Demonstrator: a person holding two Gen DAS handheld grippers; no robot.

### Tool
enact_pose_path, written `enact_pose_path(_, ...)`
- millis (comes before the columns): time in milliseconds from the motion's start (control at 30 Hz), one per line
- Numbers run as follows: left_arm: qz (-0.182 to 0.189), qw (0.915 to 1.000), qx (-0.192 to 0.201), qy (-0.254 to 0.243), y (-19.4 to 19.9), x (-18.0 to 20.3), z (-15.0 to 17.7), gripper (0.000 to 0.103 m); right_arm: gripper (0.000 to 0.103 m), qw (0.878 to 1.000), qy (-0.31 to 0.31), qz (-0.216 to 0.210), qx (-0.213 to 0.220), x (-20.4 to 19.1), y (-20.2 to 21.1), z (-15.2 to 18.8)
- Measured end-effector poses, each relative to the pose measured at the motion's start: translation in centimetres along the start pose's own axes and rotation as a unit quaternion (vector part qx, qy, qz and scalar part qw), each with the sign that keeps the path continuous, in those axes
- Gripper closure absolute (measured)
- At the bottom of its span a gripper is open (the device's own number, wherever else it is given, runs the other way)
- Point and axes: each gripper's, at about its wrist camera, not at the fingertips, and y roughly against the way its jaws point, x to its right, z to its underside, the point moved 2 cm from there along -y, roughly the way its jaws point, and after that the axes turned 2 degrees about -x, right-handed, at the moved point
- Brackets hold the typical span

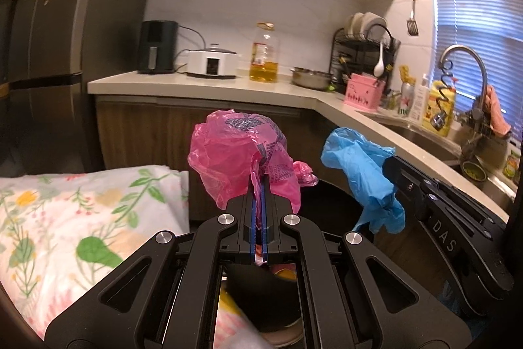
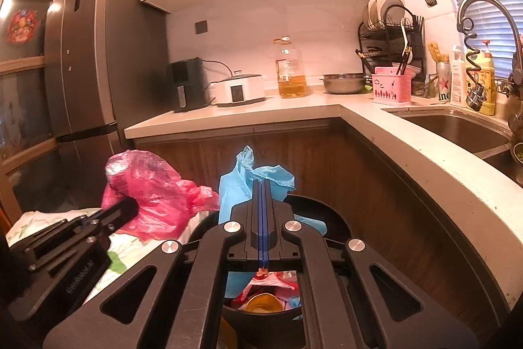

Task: Collect trash
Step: 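Carry the pink bag and blue glove over the black bin, then open both tools over the bin to drop the pink bag and glove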

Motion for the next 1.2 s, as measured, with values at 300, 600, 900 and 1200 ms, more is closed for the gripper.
enact_pose_path(300, 0.016, 0.9998, -0.01, 0.012, -2.7, 0.1, 0.0, 0.102, 0.102, 1.0, -0.012, 0.0, -0.007, 0.9, -1.7, 0.1)
enact_pose_path(600, 0.028, 0.9995, -0.013, 0.01, -4.3, -0.1, 0.7, 0.054, 0.074, 1.0, -0.019, 0.005, -0.019, 1.5, -3.3, 0.4)
enact_pose_path(900, -0.021, 0.9988, -0.015, 0.041, -2.4, -3.4, 1.4, 0.022, 0.047, 0.999, -0.014, 0.024, -0.029, 1.2, -2.3, 1.1)
enact_pose_path(1200, -0.096, 0.9942, -0.016, 0.047, 4.9, -7.8, 3.5, 0.01, 0.017, 0.999, 0.02, 0.016, -0.046, -3.1, 1.2, 1.8)
